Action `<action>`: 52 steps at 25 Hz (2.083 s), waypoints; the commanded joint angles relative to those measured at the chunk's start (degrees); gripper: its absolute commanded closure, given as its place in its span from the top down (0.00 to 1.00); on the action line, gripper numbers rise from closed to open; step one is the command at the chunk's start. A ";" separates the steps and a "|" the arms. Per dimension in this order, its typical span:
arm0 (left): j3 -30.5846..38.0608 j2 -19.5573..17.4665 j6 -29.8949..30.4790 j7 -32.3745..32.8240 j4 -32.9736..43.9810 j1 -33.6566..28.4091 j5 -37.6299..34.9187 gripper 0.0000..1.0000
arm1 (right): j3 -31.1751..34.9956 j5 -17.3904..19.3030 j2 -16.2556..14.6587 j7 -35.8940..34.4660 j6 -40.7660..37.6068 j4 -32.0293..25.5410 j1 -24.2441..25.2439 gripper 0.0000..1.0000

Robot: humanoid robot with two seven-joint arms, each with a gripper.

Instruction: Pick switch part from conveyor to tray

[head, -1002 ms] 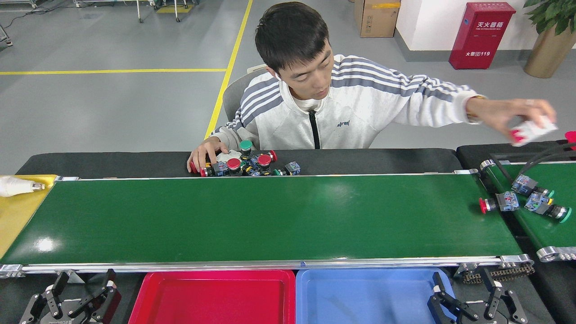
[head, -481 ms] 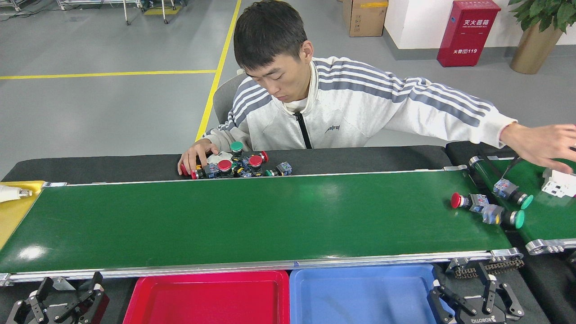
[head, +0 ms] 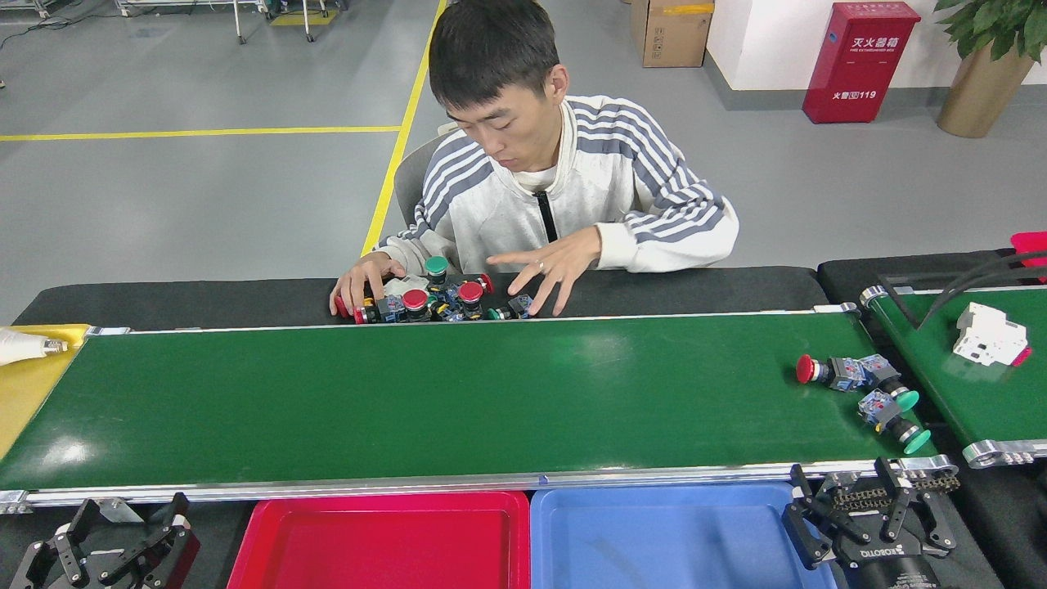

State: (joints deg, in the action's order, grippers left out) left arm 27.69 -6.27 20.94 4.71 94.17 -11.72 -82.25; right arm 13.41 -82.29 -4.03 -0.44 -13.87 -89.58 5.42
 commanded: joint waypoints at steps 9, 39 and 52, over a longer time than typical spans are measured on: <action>-0.27 -0.76 0.68 -0.49 0.75 0.47 0.16 1.00 | 0.56 9.78 -8.18 6.50 0.42 8.10 -5.95 0.98; -1.50 -1.64 2.17 -0.49 0.49 1.61 0.07 1.00 | -24.57 8.55 -8.10 7.82 13.69 28.14 -27.04 0.55; -0.88 -1.64 2.17 -0.49 0.49 1.52 0.25 1.00 | -25.98 8.99 -7.31 5.18 9.91 20.76 -24.67 0.01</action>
State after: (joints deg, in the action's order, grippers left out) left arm 26.47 -7.43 23.13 4.70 93.92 -10.49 -82.22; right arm -12.69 -73.38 -11.61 5.44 -3.22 -67.09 -18.92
